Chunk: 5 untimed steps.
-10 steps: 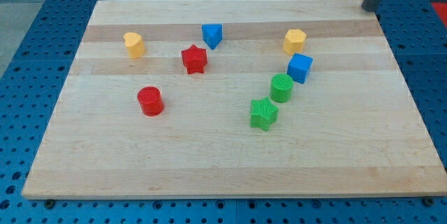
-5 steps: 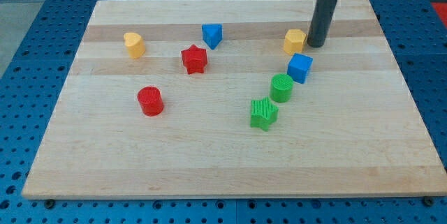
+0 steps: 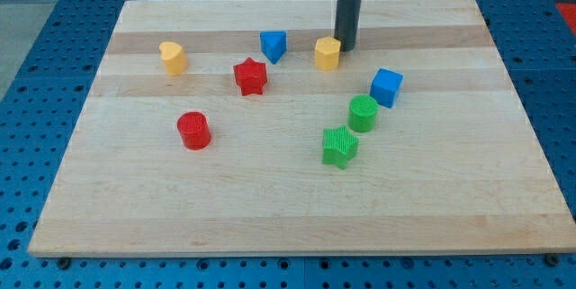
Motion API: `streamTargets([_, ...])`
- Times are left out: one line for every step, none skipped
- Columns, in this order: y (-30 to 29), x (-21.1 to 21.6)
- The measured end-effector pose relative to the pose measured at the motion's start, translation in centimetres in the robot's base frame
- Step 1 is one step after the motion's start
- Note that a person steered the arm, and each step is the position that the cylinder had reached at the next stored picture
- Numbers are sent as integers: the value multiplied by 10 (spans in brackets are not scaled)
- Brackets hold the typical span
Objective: Move the yellow hexagon to the center
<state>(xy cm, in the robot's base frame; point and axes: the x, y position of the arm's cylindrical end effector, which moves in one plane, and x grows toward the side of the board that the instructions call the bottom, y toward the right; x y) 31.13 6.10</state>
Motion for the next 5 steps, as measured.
streamTargets([-22,6])
streamTargets([-38,18])
streamTargets([-50,29])
streamTargets([-54,29])
streamTargets([-68,24])
